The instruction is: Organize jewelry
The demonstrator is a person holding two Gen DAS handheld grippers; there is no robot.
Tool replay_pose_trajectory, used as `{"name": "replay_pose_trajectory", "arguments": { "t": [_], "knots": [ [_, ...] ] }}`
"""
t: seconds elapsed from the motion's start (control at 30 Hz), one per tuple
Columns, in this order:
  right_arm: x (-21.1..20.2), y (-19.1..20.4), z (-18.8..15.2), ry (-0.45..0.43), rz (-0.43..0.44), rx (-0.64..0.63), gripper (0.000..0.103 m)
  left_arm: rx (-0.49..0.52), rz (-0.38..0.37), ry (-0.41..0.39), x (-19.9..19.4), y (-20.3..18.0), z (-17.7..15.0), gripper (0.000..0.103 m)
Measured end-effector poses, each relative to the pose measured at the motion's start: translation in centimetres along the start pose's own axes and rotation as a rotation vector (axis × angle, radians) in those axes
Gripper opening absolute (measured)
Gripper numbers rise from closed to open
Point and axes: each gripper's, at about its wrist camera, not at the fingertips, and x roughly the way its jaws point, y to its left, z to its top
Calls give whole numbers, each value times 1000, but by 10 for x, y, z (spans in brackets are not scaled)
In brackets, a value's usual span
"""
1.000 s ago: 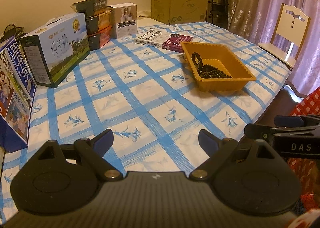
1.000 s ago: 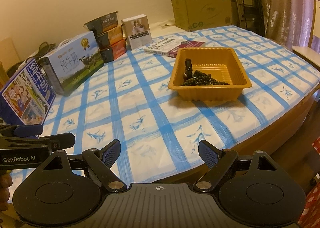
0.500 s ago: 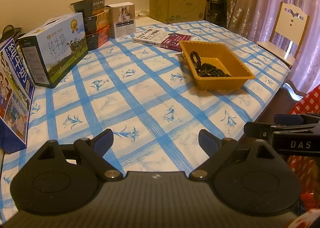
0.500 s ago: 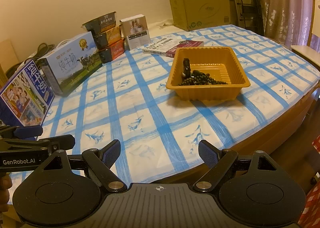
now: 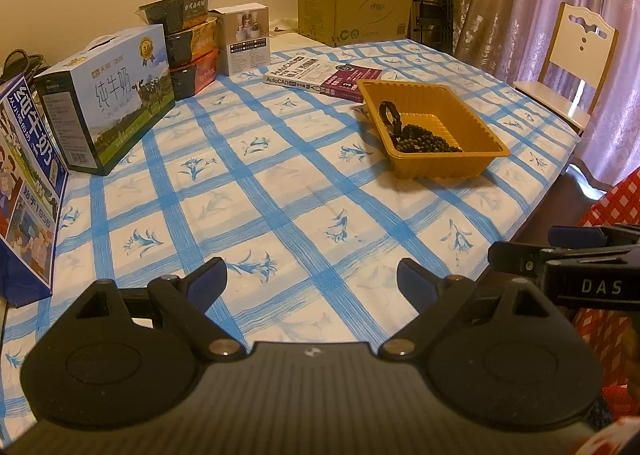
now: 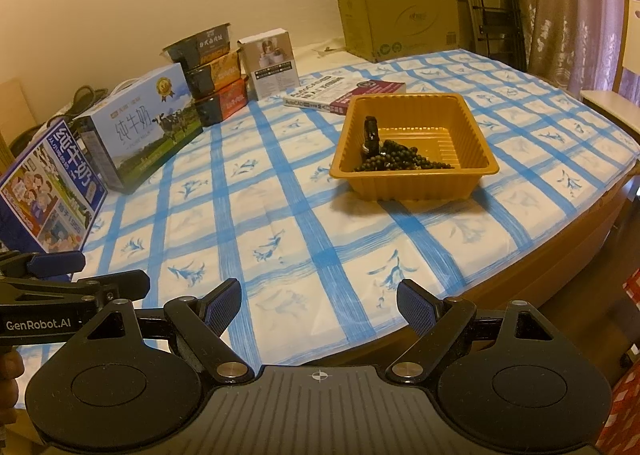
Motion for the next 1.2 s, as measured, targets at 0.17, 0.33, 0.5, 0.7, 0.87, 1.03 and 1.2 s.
{"name": "replay_pose_trajectory", "arguments": {
  "t": [0.17,0.33,0.5,0.7,0.87,1.03,1.2],
  "knots": [
    [0,0,0,-1,1,0,85,1,-1,0,0,0,0,91],
    [0,0,0,0,0,0,85,1,0,0,1,-1,0,91],
    [0,0,0,0,0,0,85,2,-1,1,1,-1,0,91],
    [1,0,0,0,0,1,85,1,-1,1,2,-2,0,91],
    [1,0,0,1,1,1,85,2,-1,1,2,-2,1,91],
    [2,-2,0,2,0,2,85,3,-1,2,3,-3,1,91],
    [5,-5,-1,3,-7,1,85,7,-4,1,4,-6,-1,91]
  ]
}}
